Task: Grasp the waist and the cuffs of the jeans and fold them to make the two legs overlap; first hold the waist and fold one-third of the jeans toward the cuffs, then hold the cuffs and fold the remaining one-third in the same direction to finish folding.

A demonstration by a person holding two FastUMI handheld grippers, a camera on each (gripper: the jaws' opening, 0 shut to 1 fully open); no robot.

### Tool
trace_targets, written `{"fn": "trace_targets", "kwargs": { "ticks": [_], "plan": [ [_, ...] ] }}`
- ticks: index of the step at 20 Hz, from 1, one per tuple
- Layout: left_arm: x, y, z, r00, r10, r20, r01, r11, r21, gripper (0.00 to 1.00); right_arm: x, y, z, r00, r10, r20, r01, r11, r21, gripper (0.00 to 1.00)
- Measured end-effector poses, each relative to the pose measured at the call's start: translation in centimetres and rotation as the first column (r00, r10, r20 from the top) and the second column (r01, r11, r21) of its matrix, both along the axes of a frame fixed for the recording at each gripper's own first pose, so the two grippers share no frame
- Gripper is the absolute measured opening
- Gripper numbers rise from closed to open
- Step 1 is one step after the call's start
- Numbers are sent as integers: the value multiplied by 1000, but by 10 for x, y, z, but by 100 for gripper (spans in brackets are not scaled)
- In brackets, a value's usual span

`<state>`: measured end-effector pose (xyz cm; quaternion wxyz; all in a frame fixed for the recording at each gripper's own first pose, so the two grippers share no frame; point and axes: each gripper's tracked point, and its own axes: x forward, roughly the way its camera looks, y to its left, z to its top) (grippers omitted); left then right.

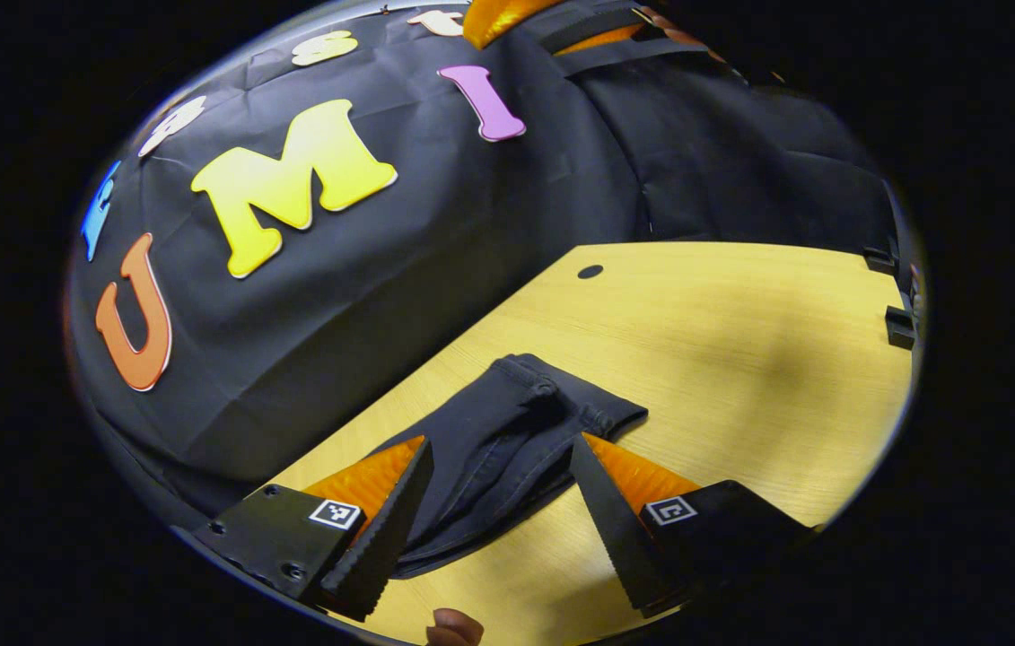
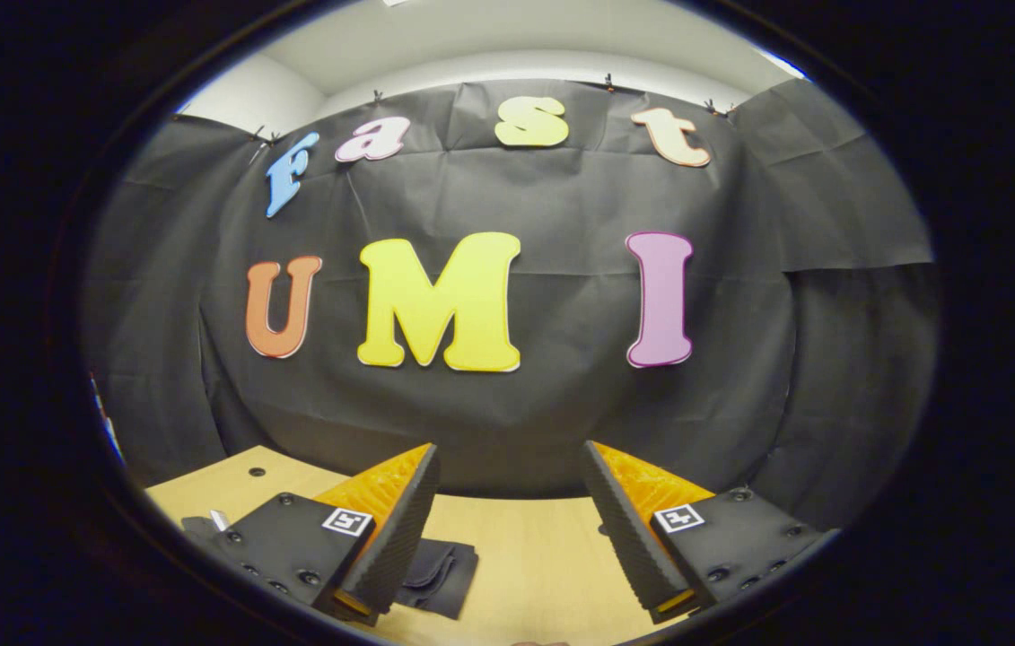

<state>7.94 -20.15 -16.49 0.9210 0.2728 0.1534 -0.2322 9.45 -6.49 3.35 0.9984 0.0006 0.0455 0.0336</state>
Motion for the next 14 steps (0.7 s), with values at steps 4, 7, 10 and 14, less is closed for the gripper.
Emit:
{"fn": "trace_targets", "kwargs": {
  "ticks": [4, 7, 10, 14],
  "plan": [
    [-2, 35, 49, 995, 95, 34, -90, 989, -117, 99, -8, 29, 9, 1000, 21, 14, -21, 1000, 7, 98],
    [0, 69, 95, 980, 175, 91, -153, 967, -205, 99, -14, 53, 18, 999, 46, 30, -46, 999, 12, 98],
    [-4, 96, 142, 962, 228, 152, -183, 947, -265, 99, -18, 75, 25, 997, 62, 37, -63, 998, 10, 93],
    [-15, 124, 186, 941, 295, 168, -214, 900, -380, 99, -24, 88, 33, 995, 78, 54, -80, 997, 24, 93]
  ]
}}
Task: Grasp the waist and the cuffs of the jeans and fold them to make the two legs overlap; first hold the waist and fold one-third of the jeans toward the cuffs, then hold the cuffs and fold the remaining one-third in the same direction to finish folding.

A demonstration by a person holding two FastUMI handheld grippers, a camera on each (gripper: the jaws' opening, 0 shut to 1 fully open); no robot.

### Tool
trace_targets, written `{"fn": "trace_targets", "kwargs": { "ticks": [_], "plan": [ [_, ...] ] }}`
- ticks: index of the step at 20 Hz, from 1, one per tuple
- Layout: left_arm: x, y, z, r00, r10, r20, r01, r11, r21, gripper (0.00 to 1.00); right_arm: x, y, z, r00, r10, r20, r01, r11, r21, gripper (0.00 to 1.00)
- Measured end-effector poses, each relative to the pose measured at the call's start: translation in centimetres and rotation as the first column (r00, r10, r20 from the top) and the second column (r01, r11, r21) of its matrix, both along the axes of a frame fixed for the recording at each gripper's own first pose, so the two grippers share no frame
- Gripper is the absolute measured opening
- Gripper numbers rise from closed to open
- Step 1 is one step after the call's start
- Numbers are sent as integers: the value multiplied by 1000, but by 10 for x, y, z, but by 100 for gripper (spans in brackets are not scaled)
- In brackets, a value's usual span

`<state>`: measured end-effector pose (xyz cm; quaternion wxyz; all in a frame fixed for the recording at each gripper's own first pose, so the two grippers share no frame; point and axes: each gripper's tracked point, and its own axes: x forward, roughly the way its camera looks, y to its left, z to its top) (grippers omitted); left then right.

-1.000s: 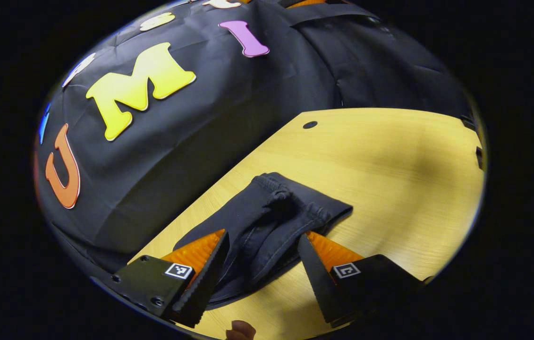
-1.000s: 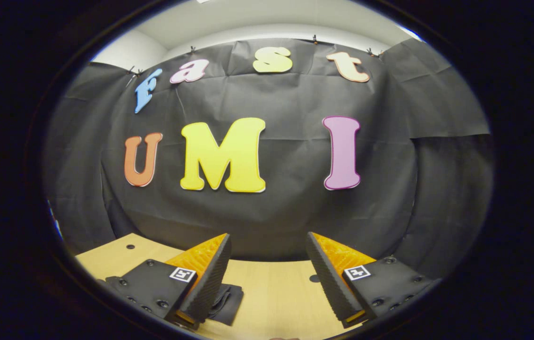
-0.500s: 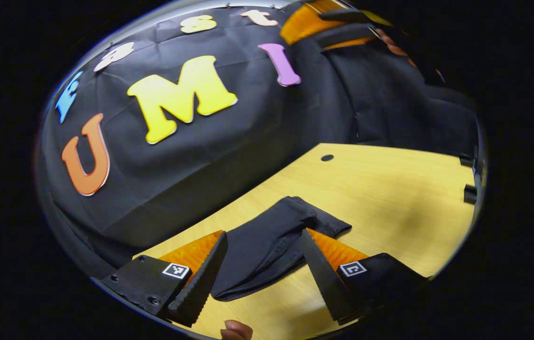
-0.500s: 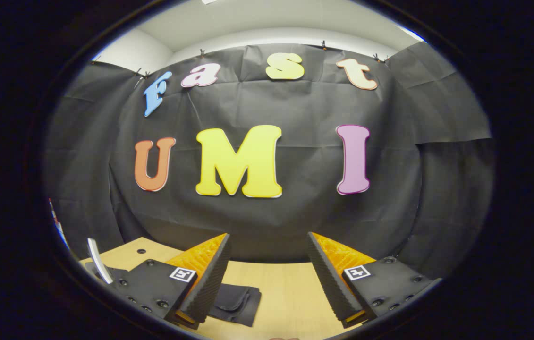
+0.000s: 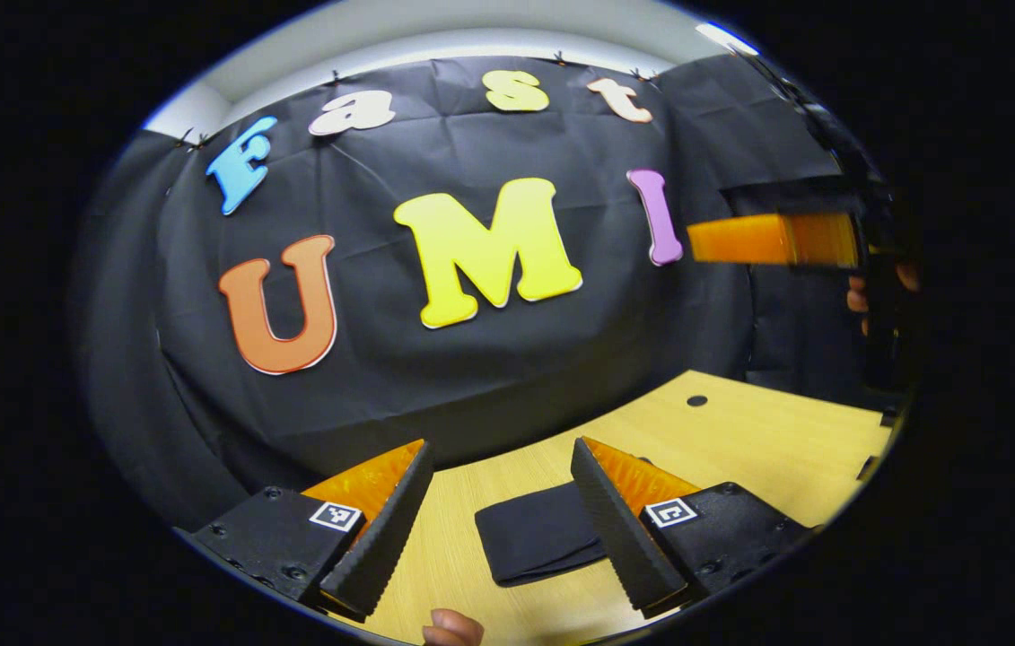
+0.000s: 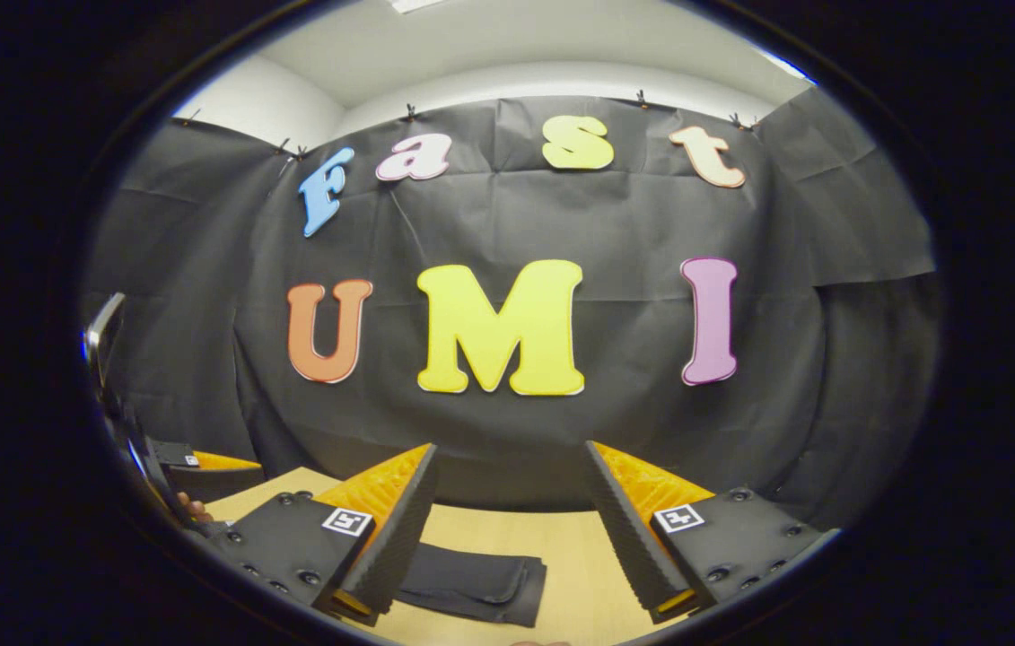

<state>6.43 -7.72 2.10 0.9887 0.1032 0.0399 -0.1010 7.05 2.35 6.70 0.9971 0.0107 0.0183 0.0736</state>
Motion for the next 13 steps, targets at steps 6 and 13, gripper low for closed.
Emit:
{"fn": "trace_targets", "kwargs": {
  "ticks": [6, 13],
  "plan": [
    [-10, 43, 50, 993, 113, 38, -103, 973, -208, 98, -7, 17, 12, 1000, -1, 17, 1, 1000, 8, 93],
    [-7, 74, 54, 977, 210, 25, -196, 943, -268, 100, -11, 29, 6, 1000, -2, 2, 2, 1000, -1, 93]
  ]
}}
